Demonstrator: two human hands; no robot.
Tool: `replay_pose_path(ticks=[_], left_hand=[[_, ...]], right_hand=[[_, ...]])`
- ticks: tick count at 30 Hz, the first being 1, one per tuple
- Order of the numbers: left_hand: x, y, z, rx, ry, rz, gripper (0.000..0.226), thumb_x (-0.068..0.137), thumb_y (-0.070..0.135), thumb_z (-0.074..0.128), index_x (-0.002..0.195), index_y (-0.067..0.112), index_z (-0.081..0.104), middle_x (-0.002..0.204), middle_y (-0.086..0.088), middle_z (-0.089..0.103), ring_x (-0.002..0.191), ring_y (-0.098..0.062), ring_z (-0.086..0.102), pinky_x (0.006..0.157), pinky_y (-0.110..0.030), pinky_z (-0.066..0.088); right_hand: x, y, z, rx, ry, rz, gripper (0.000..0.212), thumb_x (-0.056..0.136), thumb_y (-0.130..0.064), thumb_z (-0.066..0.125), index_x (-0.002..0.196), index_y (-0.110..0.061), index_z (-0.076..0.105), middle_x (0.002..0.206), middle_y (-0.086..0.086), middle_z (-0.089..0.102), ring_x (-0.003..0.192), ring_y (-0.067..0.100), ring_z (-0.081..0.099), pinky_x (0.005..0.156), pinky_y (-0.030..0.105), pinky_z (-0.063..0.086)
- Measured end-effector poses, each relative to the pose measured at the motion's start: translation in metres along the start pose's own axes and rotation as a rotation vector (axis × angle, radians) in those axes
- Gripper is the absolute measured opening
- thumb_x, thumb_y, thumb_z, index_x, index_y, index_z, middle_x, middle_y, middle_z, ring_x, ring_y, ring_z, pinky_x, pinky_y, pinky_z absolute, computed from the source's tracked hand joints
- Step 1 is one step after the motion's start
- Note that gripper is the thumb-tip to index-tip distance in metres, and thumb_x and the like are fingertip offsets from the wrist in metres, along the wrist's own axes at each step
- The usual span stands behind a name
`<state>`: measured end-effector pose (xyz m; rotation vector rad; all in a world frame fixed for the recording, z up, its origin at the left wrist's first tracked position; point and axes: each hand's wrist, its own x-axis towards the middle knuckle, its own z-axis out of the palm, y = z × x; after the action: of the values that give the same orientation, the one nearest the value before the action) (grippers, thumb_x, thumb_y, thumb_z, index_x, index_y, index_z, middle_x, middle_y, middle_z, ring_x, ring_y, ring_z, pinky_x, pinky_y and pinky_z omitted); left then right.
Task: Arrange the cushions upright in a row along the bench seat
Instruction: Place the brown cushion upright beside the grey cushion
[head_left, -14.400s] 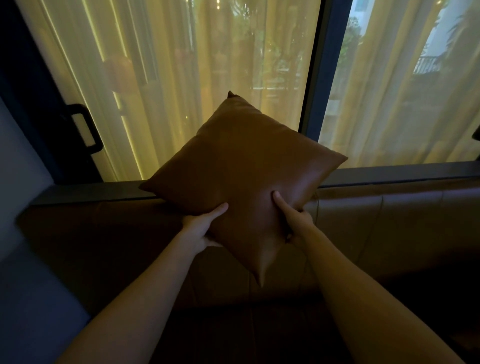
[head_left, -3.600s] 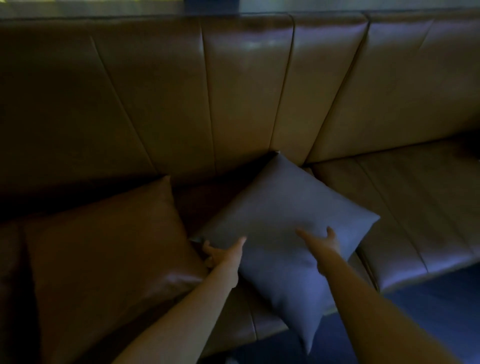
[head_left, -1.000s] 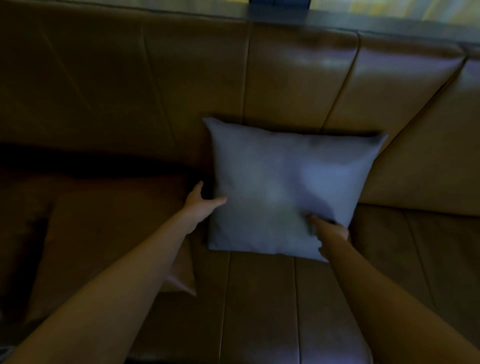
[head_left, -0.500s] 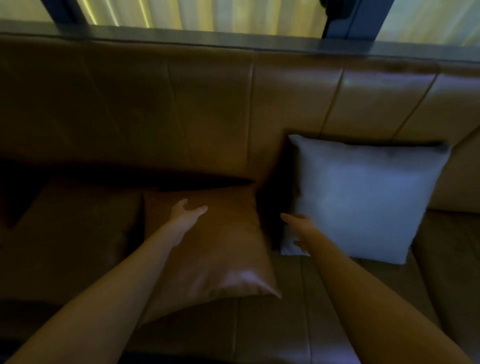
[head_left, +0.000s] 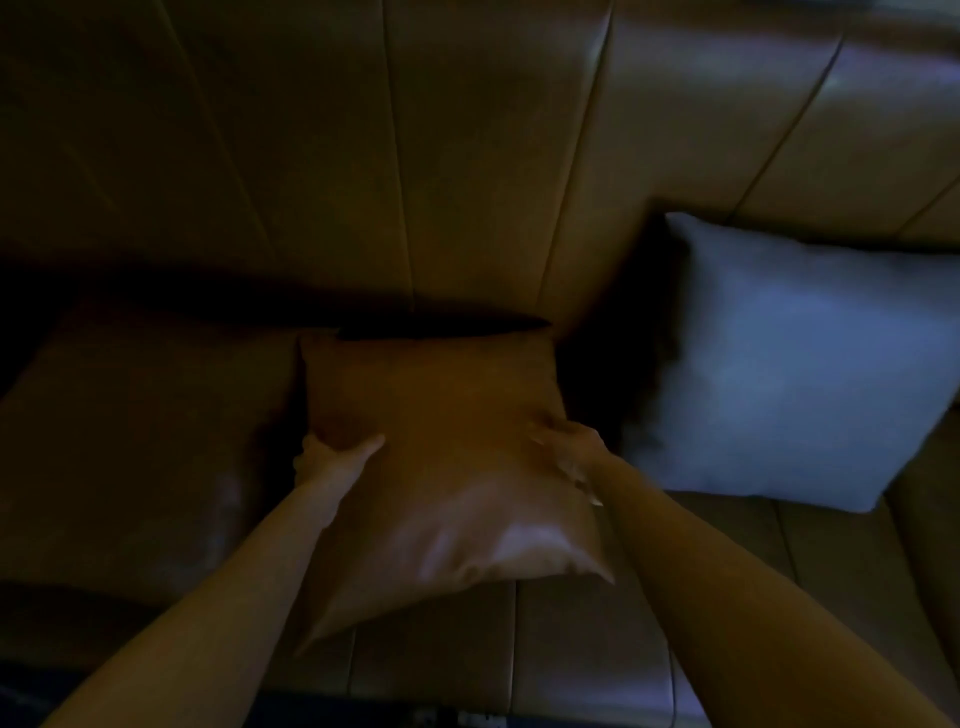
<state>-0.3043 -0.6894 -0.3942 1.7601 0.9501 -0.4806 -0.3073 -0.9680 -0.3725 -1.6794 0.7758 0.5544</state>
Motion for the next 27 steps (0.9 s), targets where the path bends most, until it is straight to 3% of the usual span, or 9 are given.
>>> replay_pose_path(ticks=[4,9,13,17,21,24,27], left_hand=[[0.016,-0.006,-0.009,0.014,-0.075,0.008,0.135,0.052,0.052,0.089,0.157,0.017,0.012,0.159,-0.009,0.028,0.143,-0.036,0.031,0.113,-0.057,0.030],[0.023,-0.013,-0.015,-0.034,-0.165,-0.037,0.129,0.051,0.047,0.091,0.156,0.016,0.021,0.156,-0.010,0.034,0.140,-0.038,0.035,0.111,-0.060,0.031],[0.009,-0.007,-0.012,-0.102,-0.201,0.048,0.147,0.020,0.052,0.093,0.151,0.017,0.035,0.148,-0.009,0.046,0.132,-0.037,0.046,0.106,-0.058,0.039],[-0.014,0.006,-0.010,-0.179,-0.215,0.182,0.131,0.031,0.040,0.094,0.148,0.019,0.038,0.142,-0.008,0.052,0.126,-0.036,0.052,0.101,-0.056,0.045],[-0.024,0.030,-0.006,-0.201,-0.212,0.304,0.139,0.026,0.048,0.093,0.150,0.025,0.033,0.144,-0.005,0.050,0.128,-0.035,0.051,0.101,-0.059,0.044],[-0.020,0.053,-0.001,-0.261,-0.247,0.375,0.139,0.031,0.048,0.092,0.152,0.031,0.026,0.150,-0.003,0.043,0.133,-0.035,0.046,0.104,-0.061,0.040],[-0.006,0.070,0.008,-0.321,-0.308,0.361,0.115,0.064,0.022,0.088,0.155,0.032,0.017,0.156,-0.003,0.035,0.139,-0.034,0.038,0.109,-0.057,0.035]], right_hand=[[0.029,0.009,0.007,-0.056,0.044,-0.047,0.083,0.085,-0.040,0.070,0.152,-0.009,0.032,0.152,0.014,0.039,0.134,0.036,0.045,0.108,0.046,0.042],[0.052,0.016,0.008,0.058,0.101,-0.011,0.104,0.069,-0.053,0.079,0.151,-0.009,0.033,0.152,0.012,0.039,0.135,0.036,0.044,0.109,0.050,0.040],[0.046,0.008,0.008,0.192,0.137,0.021,0.111,0.062,-0.048,0.086,0.150,-0.007,0.032,0.152,0.013,0.038,0.135,0.037,0.044,0.109,0.053,0.041],[0.026,0.000,-0.007,0.231,0.169,0.024,0.111,0.061,-0.050,0.086,0.149,-0.007,0.034,0.148,0.011,0.043,0.132,0.035,0.047,0.107,0.046,0.043],[0.025,-0.002,-0.024,0.334,0.189,-0.092,0.145,0.015,-0.072,0.086,0.142,-0.015,0.044,0.136,0.009,0.057,0.118,0.033,0.060,0.097,0.050,0.052],[0.011,-0.027,-0.032,0.385,0.172,-0.154,0.127,0.030,-0.060,0.090,0.141,-0.018,0.045,0.132,0.008,0.058,0.118,0.032,0.059,0.096,0.052,0.052],[0.012,-0.042,-0.038,0.405,0.174,-0.190,0.114,0.040,-0.051,0.089,0.141,-0.023,0.045,0.131,0.007,0.058,0.119,0.032,0.058,0.097,0.052,0.051]])
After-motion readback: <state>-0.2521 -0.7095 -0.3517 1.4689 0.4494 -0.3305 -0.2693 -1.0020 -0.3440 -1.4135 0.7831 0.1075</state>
